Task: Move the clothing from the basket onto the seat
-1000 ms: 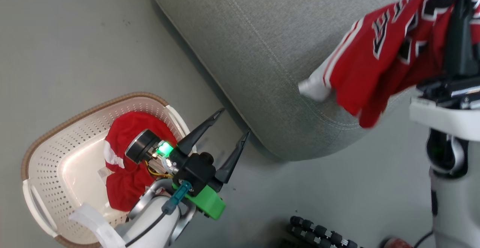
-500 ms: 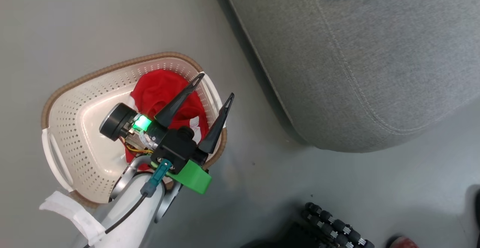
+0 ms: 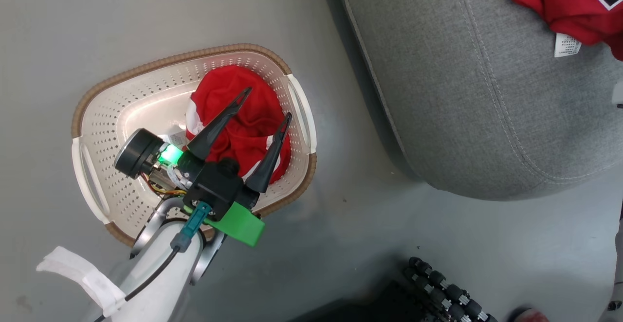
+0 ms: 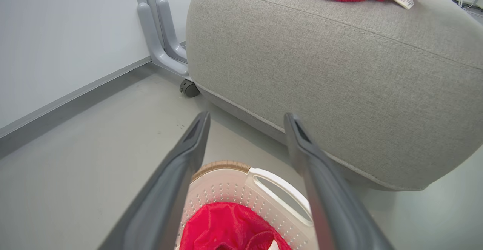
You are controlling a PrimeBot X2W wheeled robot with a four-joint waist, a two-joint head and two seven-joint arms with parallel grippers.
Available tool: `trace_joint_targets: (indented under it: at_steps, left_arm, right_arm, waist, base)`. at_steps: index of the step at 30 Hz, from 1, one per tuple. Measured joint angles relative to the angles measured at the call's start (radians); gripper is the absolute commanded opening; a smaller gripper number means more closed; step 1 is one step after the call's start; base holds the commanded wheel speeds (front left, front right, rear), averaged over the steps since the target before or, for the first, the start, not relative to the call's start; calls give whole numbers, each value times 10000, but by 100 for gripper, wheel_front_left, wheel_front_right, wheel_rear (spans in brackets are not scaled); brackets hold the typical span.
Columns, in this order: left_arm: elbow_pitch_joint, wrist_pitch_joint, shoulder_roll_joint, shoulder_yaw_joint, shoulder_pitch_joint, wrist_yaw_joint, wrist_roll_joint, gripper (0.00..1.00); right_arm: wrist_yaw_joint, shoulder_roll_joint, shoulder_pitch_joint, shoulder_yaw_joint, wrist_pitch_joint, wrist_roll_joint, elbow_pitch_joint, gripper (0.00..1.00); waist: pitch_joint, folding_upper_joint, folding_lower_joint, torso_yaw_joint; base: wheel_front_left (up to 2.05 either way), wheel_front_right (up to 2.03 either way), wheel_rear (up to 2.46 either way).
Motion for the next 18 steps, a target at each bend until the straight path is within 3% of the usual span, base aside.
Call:
trace_joint_targets:
  at_steps: [5, 10, 18]
  left_arm:
    - [15, -94, -102, 59, 147, 169, -182, 100]
    - [280, -270, -307, 203, 337, 433, -414, 100]
    - [493, -368, -1392, 518, 816, 704, -830, 100]
  right_arm:
    - [0, 545, 338, -959, 0, -257, -144, 100]
    - [0, 627, 1573, -313, 0, -1129, -932, 100]
    - [0, 1083, 3663, 151, 0, -1210, -1730, 100]
  waist:
    - [-315, 0, 0, -2]
    - [-753, 0, 0, 72]
    - [-1892, 0, 0, 521]
  base:
    - [0, 0, 0]
    - [0, 0, 0]
    - [0, 0, 0]
